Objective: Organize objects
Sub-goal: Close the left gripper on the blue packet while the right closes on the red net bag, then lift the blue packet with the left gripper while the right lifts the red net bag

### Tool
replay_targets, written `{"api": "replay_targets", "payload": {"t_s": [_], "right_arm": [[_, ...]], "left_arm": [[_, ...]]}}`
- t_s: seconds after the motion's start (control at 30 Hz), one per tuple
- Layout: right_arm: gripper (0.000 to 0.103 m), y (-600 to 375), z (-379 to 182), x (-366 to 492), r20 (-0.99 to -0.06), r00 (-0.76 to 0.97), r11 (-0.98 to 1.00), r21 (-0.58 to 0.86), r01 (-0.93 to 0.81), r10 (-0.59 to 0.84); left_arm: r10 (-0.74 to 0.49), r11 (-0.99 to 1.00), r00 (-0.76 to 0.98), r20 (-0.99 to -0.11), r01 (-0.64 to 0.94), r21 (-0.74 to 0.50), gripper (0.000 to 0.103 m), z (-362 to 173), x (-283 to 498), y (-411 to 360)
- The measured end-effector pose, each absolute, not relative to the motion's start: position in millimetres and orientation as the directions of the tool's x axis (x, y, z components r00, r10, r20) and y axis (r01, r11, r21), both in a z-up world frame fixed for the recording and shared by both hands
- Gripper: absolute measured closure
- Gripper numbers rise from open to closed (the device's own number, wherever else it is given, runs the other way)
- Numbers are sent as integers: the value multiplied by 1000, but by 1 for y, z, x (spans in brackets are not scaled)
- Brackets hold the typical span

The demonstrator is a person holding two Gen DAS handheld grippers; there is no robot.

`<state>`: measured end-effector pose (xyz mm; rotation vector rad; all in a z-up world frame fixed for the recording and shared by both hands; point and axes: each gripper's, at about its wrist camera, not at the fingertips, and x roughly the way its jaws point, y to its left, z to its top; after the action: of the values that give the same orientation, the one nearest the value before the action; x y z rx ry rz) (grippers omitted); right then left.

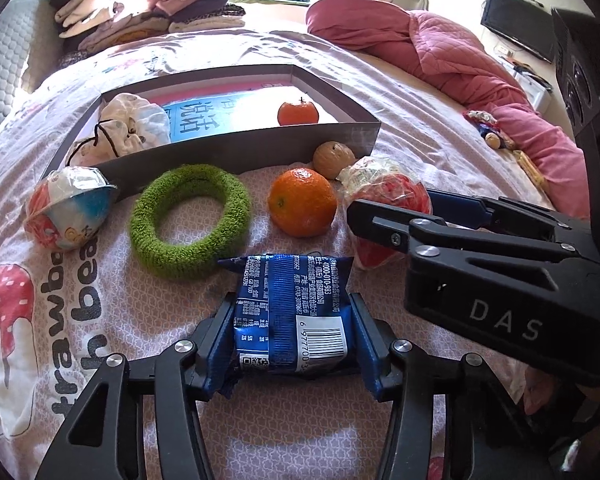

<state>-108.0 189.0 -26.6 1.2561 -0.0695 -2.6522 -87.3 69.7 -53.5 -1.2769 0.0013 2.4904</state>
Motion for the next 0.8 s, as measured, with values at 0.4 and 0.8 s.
{"api": "replay_targets", "payload": {"t_s": [0.4, 0.8], "right_arm": [[49, 197, -18, -98, -750, -628, -978, 136, 160, -207], [49, 197, 4, -85, -728, -664, -985, 109, 137, -173]], "left_arm": [[332, -931, -549, -767, -319, -175, 49, -42, -73, 67], [351, -927, -588, -729, -329, -180, 49, -20, -64, 59]]}}
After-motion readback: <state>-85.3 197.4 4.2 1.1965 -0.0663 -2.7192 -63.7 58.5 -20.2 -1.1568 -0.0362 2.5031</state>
